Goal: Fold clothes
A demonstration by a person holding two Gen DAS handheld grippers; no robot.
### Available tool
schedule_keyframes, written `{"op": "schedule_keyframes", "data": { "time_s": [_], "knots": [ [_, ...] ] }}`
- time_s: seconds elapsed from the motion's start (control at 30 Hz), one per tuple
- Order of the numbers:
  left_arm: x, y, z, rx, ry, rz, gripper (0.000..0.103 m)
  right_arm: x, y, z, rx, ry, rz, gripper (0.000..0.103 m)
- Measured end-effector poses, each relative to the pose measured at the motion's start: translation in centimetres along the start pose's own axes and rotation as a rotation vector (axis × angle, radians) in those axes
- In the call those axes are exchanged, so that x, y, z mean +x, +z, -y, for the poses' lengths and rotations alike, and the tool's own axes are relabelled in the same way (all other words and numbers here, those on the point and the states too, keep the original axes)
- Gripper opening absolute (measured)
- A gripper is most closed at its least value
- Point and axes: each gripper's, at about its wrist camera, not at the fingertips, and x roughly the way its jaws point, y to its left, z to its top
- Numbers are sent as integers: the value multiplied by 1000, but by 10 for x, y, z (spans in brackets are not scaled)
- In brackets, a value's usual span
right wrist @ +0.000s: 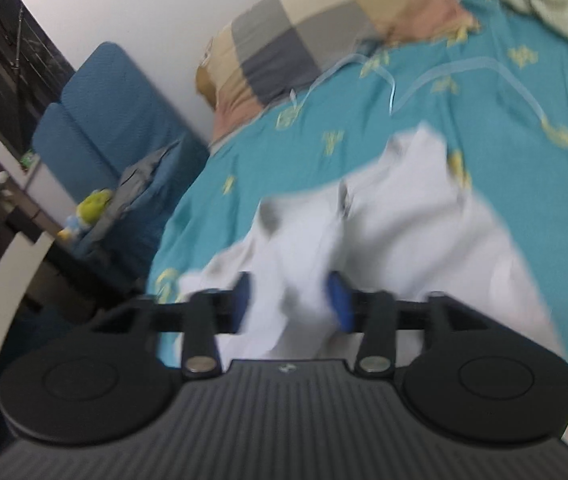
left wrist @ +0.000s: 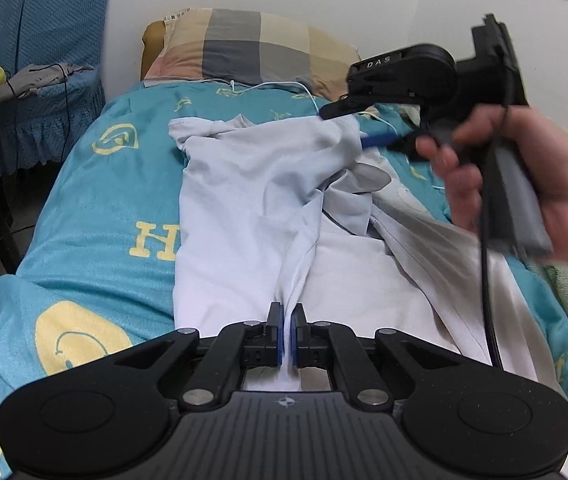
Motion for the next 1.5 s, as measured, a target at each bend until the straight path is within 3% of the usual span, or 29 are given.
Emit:
{"op": "schedule_keyframes", "data": {
  "time_s": [0.07, 0.2, 0.23, 0.27, 0.5, 0.57, 0.63, 0.67, 0.73, 0.8, 0.83, 0.9, 0.93, 0.97, 1.1, 1.17, 1.37, 1.5],
  "knots": [
    [-1, -1, 0, -9, 6, 1, 4, 2, -13, -1, 8, 12, -30, 53],
    [-4, -1, -1, -26, 8, 15, 4, 11, -25, -7, -12, -65, -51, 49],
    [-5, 0, -2, -32, 6, 19, 4, 12, -25, -8, -17, -80, -50, 33],
    [-6, 1, -2, -39, 0, 25, 4, 12, -24, -10, -25, -94, -47, 10],
    [-19, 6, -3, -84, -76, 90, 4, -7, 13, -51, -279, -195, 151, 8],
    [-16, 5, -1, -81, -85, 80, 4, 0, 22, -51, -311, -241, 155, 7],
    [-8, 2, 1, -75, -89, 51, 4, 15, 23, -38, -310, -289, 103, 8],
    [-4, 0, 2, -70, -88, 37, 4, 23, 24, -30, -305, -305, 74, 9],
    [2, -2, 3, -60, -79, 16, 4, 26, 19, -9, -228, -253, 11, 10],
    [4, -3, 2, -69, -73, 6, 11, 17, 15, 6, -162, -218, -1, 11],
    [3, -3, 0, -80, -75, 5, 17, 9, 13, 10, -142, -216, 8, 17],
    [1, -3, -2, -94, -73, 6, 25, -13, 6, 7, -165, -219, 34, 38],
    [-1, -3, -2, -94, -67, 6, 32, -25, 3, 4, -179, -207, 43, 57],
    [-2, -3, -2, -88, -57, 3, 39, -38, -1, 0, -191, -181, 41, 68],
    [-16, -6, 5, -63, -25, -11, 50, -96, -26, -16, -201, -101, -14, 67],
    [-24, -7, 9, -51, -9, -18, 60, -128, -46, -25, -195, -74, -44, 67],
    [-56, -17, 14, -40, 32, -58, 63, -218, -128, -37, -221, -63, -120, 67],
    [-87, -26, 9, -40, 81, -109, 65, -257, -156, -38, -224, -79, -119, 67]
  ]
}}
